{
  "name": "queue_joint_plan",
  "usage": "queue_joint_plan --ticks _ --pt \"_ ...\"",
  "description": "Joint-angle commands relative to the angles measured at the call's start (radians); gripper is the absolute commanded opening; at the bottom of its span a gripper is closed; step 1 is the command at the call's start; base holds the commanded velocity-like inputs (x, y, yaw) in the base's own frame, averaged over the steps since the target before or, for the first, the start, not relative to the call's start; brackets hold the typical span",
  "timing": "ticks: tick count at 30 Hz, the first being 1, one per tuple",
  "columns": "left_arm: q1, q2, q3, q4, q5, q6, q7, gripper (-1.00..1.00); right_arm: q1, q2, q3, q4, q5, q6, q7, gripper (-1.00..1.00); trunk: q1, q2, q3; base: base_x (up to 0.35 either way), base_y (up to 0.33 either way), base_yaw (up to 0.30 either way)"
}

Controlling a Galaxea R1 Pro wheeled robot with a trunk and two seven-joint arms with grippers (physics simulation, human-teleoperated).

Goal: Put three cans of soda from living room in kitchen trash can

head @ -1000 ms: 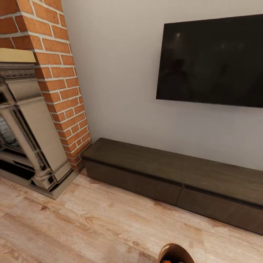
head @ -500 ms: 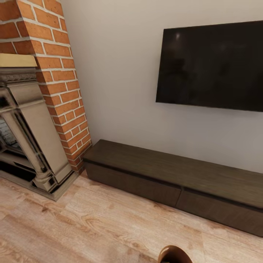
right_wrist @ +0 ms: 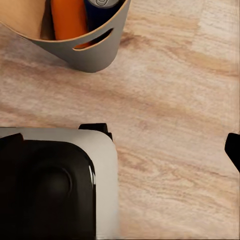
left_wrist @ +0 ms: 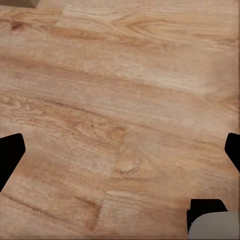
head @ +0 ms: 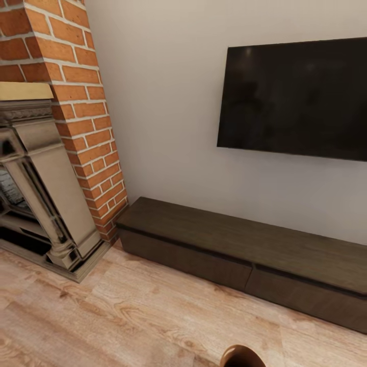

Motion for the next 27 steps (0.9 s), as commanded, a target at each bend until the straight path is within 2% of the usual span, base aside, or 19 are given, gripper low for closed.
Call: queue_joint_plan --ticks 1,5,10,19,27 --pt "0.009 0.000 -0.001 0.000 0.000 -0.013 0.000 1.00 0.008 0.002 0.000 0.004 0.000 0.000 -0.006 1.00 -0.004 0.007 0.003 0.000 0.000 0.000" --pt "0.020 -0.001 -0.001 0.000 -0.001 -0.038 0.000 1.00 0.021 0.003 0.000 0.007 0.000 -0.001 -0.011 1.00 -0.019 0.035 0.016 0.000 0.000 0.000" --pt "0.042 -0.001 -0.002 0.000 -0.003 -0.106 0.000 1.00 0.035 0.003 0.000 0.013 0.000 -0.002 -0.013 1.00 -0.038 0.070 0.031 0.000 0.000 0.000" --pt "0.080 -0.001 -0.002 0.001 -0.003 -0.164 0.000 1.00 0.042 0.007 0.000 0.024 0.000 -0.014 -0.015 1.00 -0.073 0.133 0.060 0.000 0.000 0.000" --pt "0.124 -0.006 -0.005 0.028 -0.005 -0.195 0.000 1.00 0.044 0.008 0.001 0.039 0.000 -0.016 -0.056 1.00 -0.104 0.189 0.085 0.000 0.000 0.000"
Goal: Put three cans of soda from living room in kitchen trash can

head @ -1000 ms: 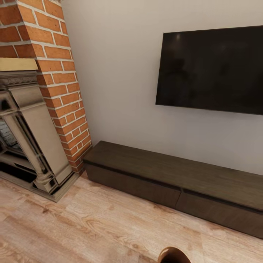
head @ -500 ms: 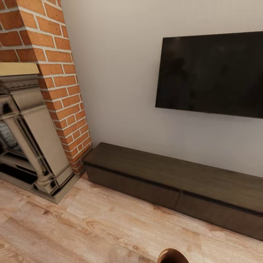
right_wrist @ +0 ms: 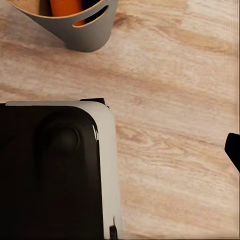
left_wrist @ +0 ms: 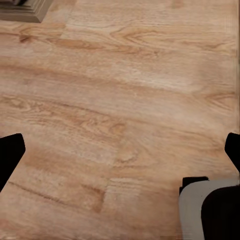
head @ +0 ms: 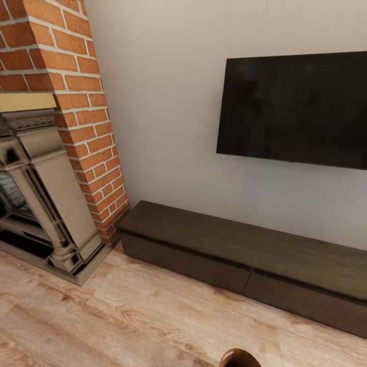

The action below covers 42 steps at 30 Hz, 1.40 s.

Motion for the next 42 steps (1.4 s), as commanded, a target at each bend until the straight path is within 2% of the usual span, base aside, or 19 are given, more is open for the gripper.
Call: queue_joint_plan --ticks 1,4,5,7,9,15,22,33,42 --pt "0.007 -0.002 -0.001 0.001 0.000 0.000 0.000 1.00 0.000 0.000 0.000 0.000 0.000 0.000 -0.002 1.00 -0.004 0.007 0.003 0.000 0.000 0.000" --pt "0.031 -0.027 -0.014 0.005 0.000 0.000 0.000 1.00 0.000 0.003 0.000 0.001 0.000 0.000 -0.005 1.00 -0.015 0.028 0.013 0.000 0.000 0.000" --pt "0.043 -0.045 -0.032 0.006 -0.001 0.000 0.000 1.00 0.000 0.007 0.000 0.002 0.000 0.000 -0.006 1.00 -0.019 0.035 0.016 0.000 0.000 0.000" --pt "0.047 -0.052 -0.050 0.006 -0.001 0.000 0.000 1.00 0.000 0.008 0.000 0.002 0.000 0.000 -0.007 1.00 -0.027 0.049 0.022 0.000 0.000 0.000" --pt "0.052 -0.067 -0.092 0.008 -0.001 0.000 0.004 1.00 0.000 0.010 0.000 0.002 0.000 0.000 -0.008 1.00 -0.035 0.063 0.028 0.000 0.000 0.000" --pt "0.056 -0.098 -0.135 0.031 -0.001 0.004 0.011 1.00 0.000 0.013 0.000 0.002 -0.001 0.001 -0.009 1.00 -0.058 0.105 0.047 0.000 0.000 0.000" --pt "0.056 -0.106 -0.148 0.044 -0.002 0.007 0.011 1.00 0.000 0.014 0.000 0.002 -0.001 0.002 -0.010 1.00 -0.084 0.154 0.069 0.000 0.000 0.000" --pt "0.056 -0.122 -0.150 0.045 -0.003 0.020 0.003 1.00 0.000 0.014 0.000 0.002 -0.003 0.006 -0.010 1.00 -0.127 0.231 0.104 0.000 0.000 0.000" --pt "0.056 -0.124 -0.148 0.045 -0.001 0.043 0.002 1.00 0.000 0.013 -0.003 -0.006 -0.003 0.006 -0.009 1.00 -0.161 0.294 0.132 0.000 0.000 0.000"
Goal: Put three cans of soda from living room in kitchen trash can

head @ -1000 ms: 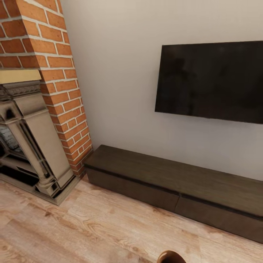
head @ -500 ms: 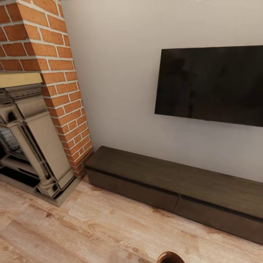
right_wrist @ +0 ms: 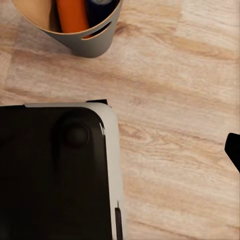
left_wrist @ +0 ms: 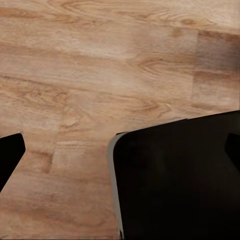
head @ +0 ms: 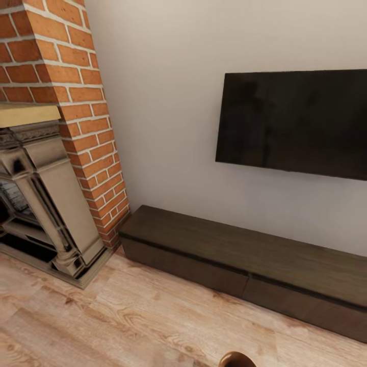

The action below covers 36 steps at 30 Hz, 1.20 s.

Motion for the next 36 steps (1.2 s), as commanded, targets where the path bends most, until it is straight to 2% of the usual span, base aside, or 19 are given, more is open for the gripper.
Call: queue_joint_plan --ticks 1,8,16,20,26,36 --pt "0.000 0.000 0.000 0.000 0.000 0.008 0.000 1.00 0.000 0.000 0.000 0.000 0.000 0.000 0.000 1.00 -0.004 0.007 0.003 0.000 0.000 0.000" --pt "0.000 0.000 0.005 -0.001 0.001 0.060 -0.001 1.00 0.000 0.001 0.001 0.006 0.000 0.007 0.000 1.00 -0.031 0.056 0.025 0.000 0.000 0.000" --pt "-0.001 0.006 0.015 0.000 0.008 0.102 0.003 1.00 0.000 0.002 0.002 0.008 0.001 0.107 0.001 1.00 -0.061 0.112 0.050 0.000 0.000 0.000" --pt "-0.002 0.007 0.036 0.000 0.035 0.130 0.011 1.00 0.000 0.026 0.003 0.009 0.003 0.126 0.001 1.00 -0.077 0.140 0.063 0.000 0.000 0.000" --pt "-0.004 0.010 0.106 -0.001 0.093 0.161 0.009 1.00 0.001 0.052 0.006 0.010 0.007 0.152 0.001 1.00 -0.100 0.182 0.082 0.000 0.000 0.000" --pt "-0.006 0.015 0.132 0.000 0.117 0.194 0.010 1.00 0.002 0.056 0.008 0.010 0.008 0.193 0.000 1.00 -0.138 0.252 0.113 0.000 0.000 0.000"
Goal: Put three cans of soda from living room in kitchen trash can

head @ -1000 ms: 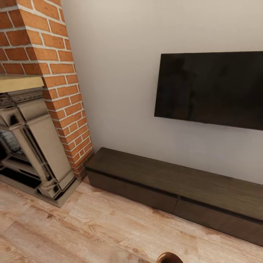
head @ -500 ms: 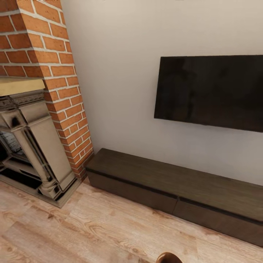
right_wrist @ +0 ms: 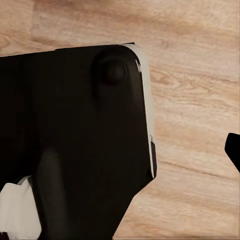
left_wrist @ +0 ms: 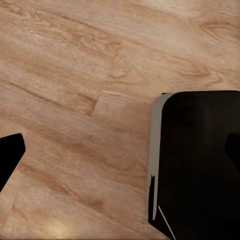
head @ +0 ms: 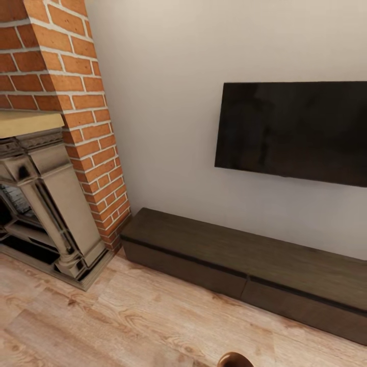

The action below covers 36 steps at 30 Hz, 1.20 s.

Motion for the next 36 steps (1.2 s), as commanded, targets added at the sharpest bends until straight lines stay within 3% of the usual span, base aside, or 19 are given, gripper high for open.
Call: queue_joint_plan --ticks 1,12,17,22,26,29,36 --pt "0.000 0.000 0.000 0.000 0.000 0.002 -0.001 1.00 0.000 0.000 0.000 0.000 0.000 0.001 0.000 1.00 -0.004 0.007 0.003 0.000 0.000 0.000" --pt "0.000 0.000 0.002 0.001 -0.001 0.015 -0.004 1.00 0.000 -0.011 -0.002 -0.001 -0.003 0.003 -0.001 1.00 -0.046 0.084 0.038 0.000 0.000 0.000" --pt "0.001 0.000 0.002 0.001 -0.002 0.017 -0.008 1.00 0.000 -0.036 -0.004 -0.001 -0.005 0.004 -0.011 1.00 -0.065 0.119 0.053 0.000 0.000 0.000" --pt "0.001 0.000 0.002 0.001 -0.002 0.042 -0.009 1.00 0.000 -0.072 -0.002 -0.002 -0.003 0.006 -0.095 1.00 -0.084 0.154 0.069 0.000 0.000 0.000" --pt "0.001 0.000 0.001 0.000 -0.002 0.051 -0.009 1.00 0.000 -0.085 -0.001 -0.002 -0.003 0.006 -0.110 1.00 -0.100 0.182 0.082 0.000 0.000 0.000" --pt "0.001 0.000 0.001 0.000 -0.002 0.054 -0.009 1.00 0.000 -0.088 -0.001 -0.002 -0.003 0.005 -0.115 1.00 -0.111 0.203 0.091 0.000 0.000 0.000" --pt "0.000 -0.003 0.002 -0.002 0.000 0.060 -0.001 1.00 0.000 -0.078 -0.005 -0.012 -0.005 0.002 -0.120 1.00 -0.111 0.203 0.091 0.000 0.000 0.000"
